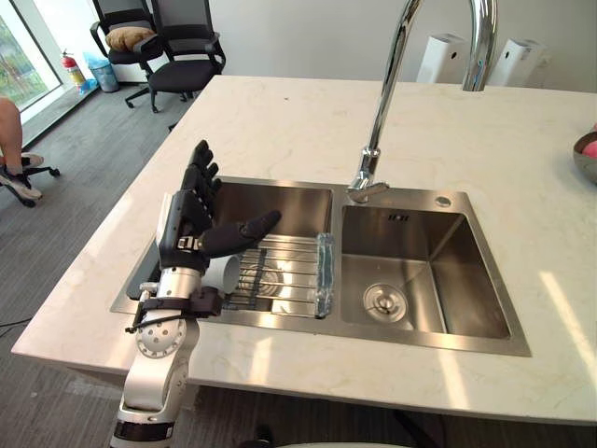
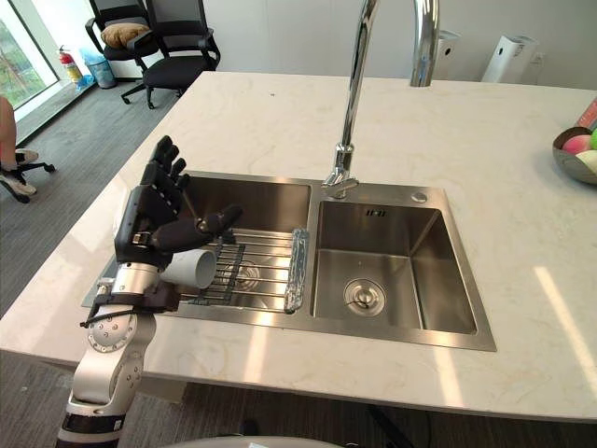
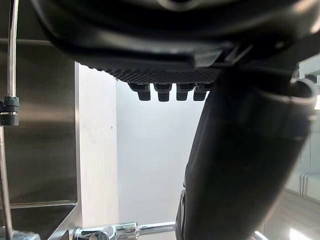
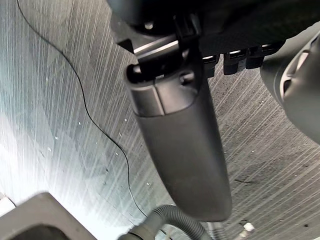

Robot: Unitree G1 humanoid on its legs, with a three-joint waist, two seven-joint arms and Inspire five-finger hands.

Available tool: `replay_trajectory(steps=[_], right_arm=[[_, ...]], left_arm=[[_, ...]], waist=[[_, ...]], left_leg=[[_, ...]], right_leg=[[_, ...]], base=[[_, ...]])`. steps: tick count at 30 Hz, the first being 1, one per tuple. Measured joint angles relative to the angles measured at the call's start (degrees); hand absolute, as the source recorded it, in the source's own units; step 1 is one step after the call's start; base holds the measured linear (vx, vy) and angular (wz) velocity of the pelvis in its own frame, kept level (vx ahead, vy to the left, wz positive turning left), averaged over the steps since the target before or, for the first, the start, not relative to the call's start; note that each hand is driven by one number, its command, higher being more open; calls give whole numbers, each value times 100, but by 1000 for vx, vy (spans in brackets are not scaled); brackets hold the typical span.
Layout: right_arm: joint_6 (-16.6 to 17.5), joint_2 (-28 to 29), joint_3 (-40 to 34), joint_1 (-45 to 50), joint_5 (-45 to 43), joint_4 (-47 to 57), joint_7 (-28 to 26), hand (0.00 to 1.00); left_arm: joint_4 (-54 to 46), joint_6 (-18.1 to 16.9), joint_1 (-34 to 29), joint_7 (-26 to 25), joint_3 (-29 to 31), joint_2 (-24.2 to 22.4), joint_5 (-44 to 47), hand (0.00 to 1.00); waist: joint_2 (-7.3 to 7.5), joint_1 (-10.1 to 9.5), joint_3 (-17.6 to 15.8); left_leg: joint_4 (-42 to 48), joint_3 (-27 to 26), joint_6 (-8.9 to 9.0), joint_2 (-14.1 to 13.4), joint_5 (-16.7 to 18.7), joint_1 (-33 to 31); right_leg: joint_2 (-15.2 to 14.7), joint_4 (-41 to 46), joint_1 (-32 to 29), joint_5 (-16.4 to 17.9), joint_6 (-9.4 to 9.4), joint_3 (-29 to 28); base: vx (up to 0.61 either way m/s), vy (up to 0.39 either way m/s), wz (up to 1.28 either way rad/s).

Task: Walk over to the sink, pick up the cup, carry it to the dishwasher, place the cup inside the dishwasher, then close the dishwasher door

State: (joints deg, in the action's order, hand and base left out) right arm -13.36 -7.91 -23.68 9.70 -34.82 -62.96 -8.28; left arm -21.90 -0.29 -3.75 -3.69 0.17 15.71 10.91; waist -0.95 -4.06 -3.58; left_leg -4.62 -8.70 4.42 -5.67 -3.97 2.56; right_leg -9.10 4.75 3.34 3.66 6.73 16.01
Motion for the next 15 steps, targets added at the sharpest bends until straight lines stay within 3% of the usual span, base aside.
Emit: replay_trajectory(steps=[4,7,15], right_arm=[[-158,-7,223,79,-11,260,188,100],[-202,-45,375,163,-63,372,201,100],[-497,-268,891,228,-216,691,411,100]], left_arm=[[-22,73,-202,44,148,96,-643,100],[-19,72,-307,220,451,453,-910,100],[965,-348,-390,684,1124,2032,-1570,100]], waist=[[-7,9,3],[-11,8,6],[-84,-29,70]], left_leg=[[-23,7,-2,-14,-12,-17],[-24,41,-6,3,-18,-74],[-25,136,-5,50,-29,-161]], right_leg=[[37,-131,38,-68,2,20],[39,-242,60,-125,15,72],[13,-351,93,-133,25,181]], base=[[-9,1,0],[27,7,7],[25,4,7]])
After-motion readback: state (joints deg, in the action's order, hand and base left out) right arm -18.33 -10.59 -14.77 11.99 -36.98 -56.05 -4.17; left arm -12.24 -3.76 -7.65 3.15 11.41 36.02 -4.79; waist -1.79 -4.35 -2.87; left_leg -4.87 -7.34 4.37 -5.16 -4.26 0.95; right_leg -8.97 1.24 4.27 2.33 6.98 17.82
